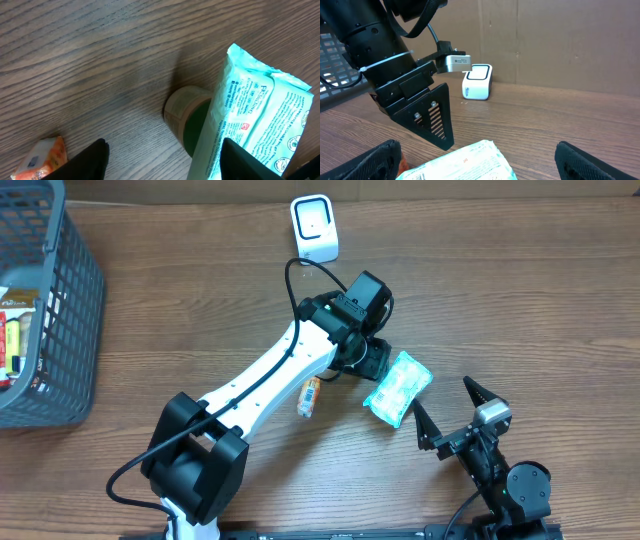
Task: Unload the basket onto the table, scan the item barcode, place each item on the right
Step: 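Grasp the green wipes pack beside the green-lidded jar with the left gripper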
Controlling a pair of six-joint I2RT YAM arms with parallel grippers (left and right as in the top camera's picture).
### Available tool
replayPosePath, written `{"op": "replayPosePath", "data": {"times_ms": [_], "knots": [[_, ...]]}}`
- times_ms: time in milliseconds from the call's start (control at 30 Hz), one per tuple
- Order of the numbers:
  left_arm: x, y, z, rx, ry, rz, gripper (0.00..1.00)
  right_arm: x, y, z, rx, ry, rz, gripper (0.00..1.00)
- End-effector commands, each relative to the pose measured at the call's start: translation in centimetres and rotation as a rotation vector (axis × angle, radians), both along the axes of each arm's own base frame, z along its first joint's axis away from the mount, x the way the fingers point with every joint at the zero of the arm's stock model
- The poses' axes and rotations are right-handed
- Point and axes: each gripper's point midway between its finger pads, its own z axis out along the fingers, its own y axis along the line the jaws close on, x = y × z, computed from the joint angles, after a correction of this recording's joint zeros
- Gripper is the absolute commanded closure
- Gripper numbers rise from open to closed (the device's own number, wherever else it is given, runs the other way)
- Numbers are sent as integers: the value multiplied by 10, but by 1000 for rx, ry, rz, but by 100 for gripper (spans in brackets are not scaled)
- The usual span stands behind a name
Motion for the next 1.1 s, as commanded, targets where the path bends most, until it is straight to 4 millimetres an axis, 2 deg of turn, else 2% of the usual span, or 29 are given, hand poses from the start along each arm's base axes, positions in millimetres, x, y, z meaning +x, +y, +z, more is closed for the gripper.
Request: {"op": "replayPosePath", "data": {"times_ms": [0,100,133,167,200,433,500,600,1067], "knots": [[-5,-4,5,-24,8,0,38,1,-2,-2,0,-1,-11,0],[-5,-4,5,-24,7,0,31,1,-2,-2,0,-1,-11,0],[-5,-4,5,-24,7,0,25,1,-2,-2,0,-1,-11,0],[-5,-4,6,-25,6,0,9,1,-2,-2,0,-1,-11,0],[-4,-5,6,-25,4,0,0,1,-2,-2,0,-1,-11,0],[-1,-7,7,-37,-8,0,0,1,-2,-2,0,-1,-11,0],[-3,-8,7,-38,-4,-2,6,1,-2,-2,0,-1,-11,0],[-5,-10,7,-45,2,-10,9,1,-2,-2,0,-1,-11,0],[-19,-23,8,-51,9,-50,11,1,-2,-2,0,-1,-11,0]]}}
